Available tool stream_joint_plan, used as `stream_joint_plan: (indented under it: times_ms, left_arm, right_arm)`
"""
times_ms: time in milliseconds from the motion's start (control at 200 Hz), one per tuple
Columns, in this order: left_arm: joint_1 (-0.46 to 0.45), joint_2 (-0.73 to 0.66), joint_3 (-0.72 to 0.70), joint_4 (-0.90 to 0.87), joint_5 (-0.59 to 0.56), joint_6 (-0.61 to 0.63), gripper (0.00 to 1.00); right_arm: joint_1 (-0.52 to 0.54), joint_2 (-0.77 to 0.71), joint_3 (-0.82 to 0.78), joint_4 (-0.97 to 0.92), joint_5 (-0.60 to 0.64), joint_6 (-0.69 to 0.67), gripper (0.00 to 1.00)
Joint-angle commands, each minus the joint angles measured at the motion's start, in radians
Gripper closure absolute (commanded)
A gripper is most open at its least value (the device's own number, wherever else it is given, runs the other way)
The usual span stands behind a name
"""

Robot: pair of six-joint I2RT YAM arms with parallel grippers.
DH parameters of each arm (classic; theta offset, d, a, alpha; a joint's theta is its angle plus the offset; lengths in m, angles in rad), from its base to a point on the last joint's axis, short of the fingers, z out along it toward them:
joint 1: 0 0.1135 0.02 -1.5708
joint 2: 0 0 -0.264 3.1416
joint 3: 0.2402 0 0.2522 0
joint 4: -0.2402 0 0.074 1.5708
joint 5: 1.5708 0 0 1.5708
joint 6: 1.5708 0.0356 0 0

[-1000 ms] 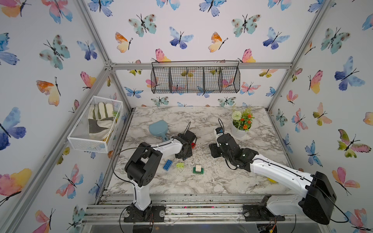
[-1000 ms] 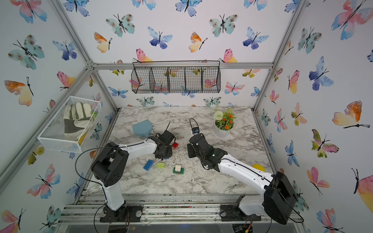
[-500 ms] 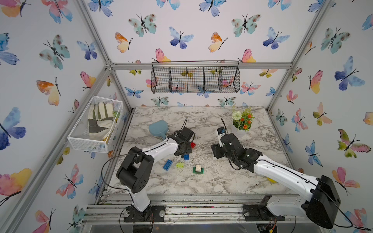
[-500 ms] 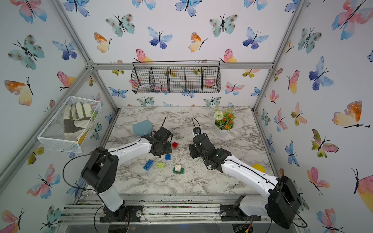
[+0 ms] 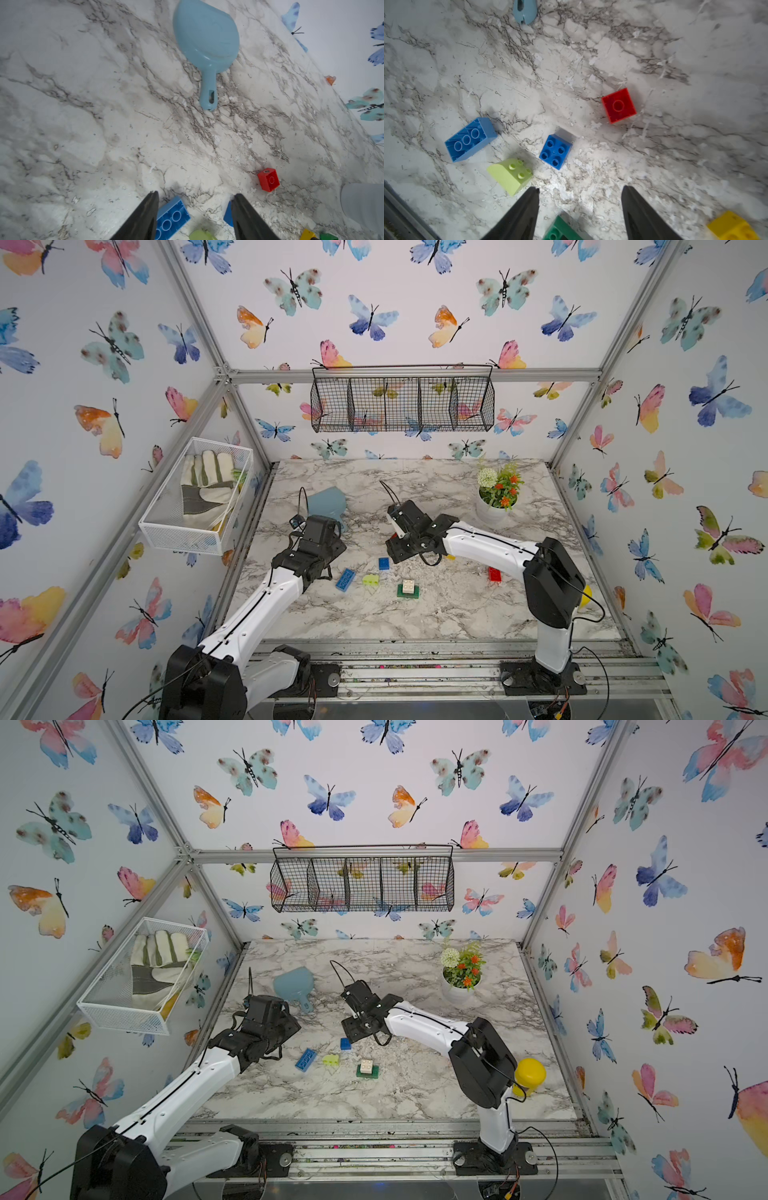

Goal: Assemble the number 1 with lego
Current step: Pick up the lego brick from the center of the board.

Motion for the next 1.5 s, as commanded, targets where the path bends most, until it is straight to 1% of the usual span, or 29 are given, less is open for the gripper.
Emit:
stream_joint_plan:
  times_ms: [0,20,60,315,456,586,776,866,941,1001,1116,1211,1256,1497]
  left_arm:
    - [0.010,-0.058,-0.023,-0.032,-0.062,-0.036,0.39]
    - [0.011,-0.063,-0.026,-0.035,-0.066,-0.037,0.39]
    - [0.012,-0.072,-0.032,-0.039,-0.071,-0.037,0.39]
    - [0.016,-0.074,-0.055,-0.062,-0.045,-0.026,0.39]
    - [0.017,-0.071,-0.054,-0.053,-0.036,-0.021,0.39]
    - [0.017,-0.058,-0.040,-0.057,-0.037,-0.008,0.39]
    - [0.016,-0.054,-0.048,-0.052,-0.036,-0.009,0.39]
    - [0.017,-0.051,-0.050,-0.046,-0.035,-0.010,0.40]
    - [0.017,-0.048,-0.049,-0.046,-0.035,-0.009,0.40]
    - [0.016,-0.047,-0.050,-0.042,-0.036,-0.011,0.40]
    - [0.016,-0.048,-0.053,-0.039,-0.043,-0.017,0.40]
    - [0.019,-0.052,-0.052,-0.033,-0.043,-0.022,0.41]
    - [0.018,-0.053,-0.053,-0.031,-0.041,-0.022,0.41]
    - [0.018,-0.060,-0.056,-0.029,-0.038,-0.022,0.41]
  right_arm:
    - [0.027,0.075,0.098,-0.067,-0.013,0.079,0.22]
    - [0.032,0.092,0.113,-0.077,-0.009,0.082,0.20]
    - [0.039,0.120,0.136,-0.094,-0.006,0.087,0.18]
    - [0.051,0.192,0.157,-0.106,0.043,0.122,0.18]
    - [0.064,0.237,0.194,-0.115,0.064,0.122,0.26]
    - [0.075,0.272,0.223,-0.134,0.104,0.115,0.37]
    - [0.076,0.289,0.230,-0.142,0.147,0.088,0.50]
    - [0.075,0.290,0.233,-0.157,0.152,0.079,0.58]
    - [0.075,0.283,0.228,-0.162,0.157,0.072,0.62]
    - [0.075,0.276,0.220,-0.159,0.155,0.065,0.62]
    - [0.075,0.273,0.216,-0.136,0.118,0.034,0.52]
    - [0.075,0.273,0.229,-0.138,0.097,0.022,0.50]
    - [0.075,0.273,0.229,-0.138,0.093,0.020,0.50]
    - [0.075,0.281,0.230,-0.154,0.092,0.019,0.62]
